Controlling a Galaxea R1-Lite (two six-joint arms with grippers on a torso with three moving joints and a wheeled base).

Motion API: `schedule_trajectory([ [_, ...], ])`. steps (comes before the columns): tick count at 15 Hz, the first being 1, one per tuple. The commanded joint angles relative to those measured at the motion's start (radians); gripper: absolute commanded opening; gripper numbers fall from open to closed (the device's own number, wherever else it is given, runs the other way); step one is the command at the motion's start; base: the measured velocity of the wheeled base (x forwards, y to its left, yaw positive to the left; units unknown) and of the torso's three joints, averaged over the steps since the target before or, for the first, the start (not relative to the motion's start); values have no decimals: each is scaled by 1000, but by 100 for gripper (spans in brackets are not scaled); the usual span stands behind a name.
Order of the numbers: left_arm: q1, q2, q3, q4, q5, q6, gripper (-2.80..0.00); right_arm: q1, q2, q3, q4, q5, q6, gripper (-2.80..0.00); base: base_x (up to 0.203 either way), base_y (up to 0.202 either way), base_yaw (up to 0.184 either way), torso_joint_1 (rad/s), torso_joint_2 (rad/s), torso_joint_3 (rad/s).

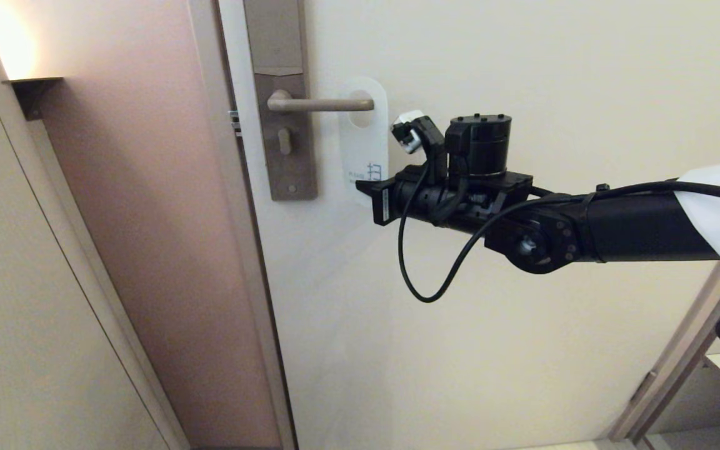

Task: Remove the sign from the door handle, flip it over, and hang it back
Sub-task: Hang the sign back with the other side facing out

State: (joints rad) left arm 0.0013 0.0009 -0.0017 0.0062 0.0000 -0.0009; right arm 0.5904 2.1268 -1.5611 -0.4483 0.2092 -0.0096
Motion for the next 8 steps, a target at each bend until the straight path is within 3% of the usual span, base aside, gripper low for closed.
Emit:
schedule_trajectory([
  [1, 0, 1, 0, 0, 0, -1, -280, 17, 1, -1, -3, -9, 0, -280, 0, 0, 0, 0, 0, 0],
  [8, 0, 1, 0, 0, 0, -1, -280, 101, 8, -21, -3, -60, 2, -280, 0, 0, 0, 0, 0, 0],
])
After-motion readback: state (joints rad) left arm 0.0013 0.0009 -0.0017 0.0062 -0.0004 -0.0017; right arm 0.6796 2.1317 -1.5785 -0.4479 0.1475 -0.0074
